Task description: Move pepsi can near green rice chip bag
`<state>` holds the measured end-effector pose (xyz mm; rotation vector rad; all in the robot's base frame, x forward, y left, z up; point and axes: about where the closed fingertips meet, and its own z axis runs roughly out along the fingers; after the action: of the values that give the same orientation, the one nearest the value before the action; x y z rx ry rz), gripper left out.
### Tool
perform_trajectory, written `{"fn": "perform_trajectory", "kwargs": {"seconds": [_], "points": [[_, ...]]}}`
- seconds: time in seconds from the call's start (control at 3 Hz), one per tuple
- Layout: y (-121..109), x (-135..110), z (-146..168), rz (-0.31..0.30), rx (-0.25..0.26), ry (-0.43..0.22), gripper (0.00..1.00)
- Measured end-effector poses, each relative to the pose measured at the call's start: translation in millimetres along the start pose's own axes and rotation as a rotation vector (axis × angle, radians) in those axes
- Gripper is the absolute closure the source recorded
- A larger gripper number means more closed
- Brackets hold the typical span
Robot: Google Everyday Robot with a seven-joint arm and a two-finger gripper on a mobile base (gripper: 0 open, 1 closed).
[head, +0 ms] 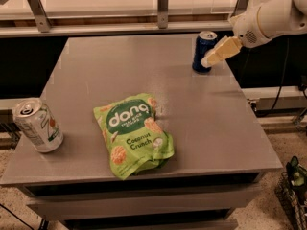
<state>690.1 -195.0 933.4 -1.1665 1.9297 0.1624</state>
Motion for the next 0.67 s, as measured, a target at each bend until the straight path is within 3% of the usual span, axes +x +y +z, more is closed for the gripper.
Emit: {"fn": "perform_trajectory", "kwargs": {"seconds": [0.67], "points": [[-5.0,4.4,30.1,0.025,-0.053,-0.034,0.00]]}}
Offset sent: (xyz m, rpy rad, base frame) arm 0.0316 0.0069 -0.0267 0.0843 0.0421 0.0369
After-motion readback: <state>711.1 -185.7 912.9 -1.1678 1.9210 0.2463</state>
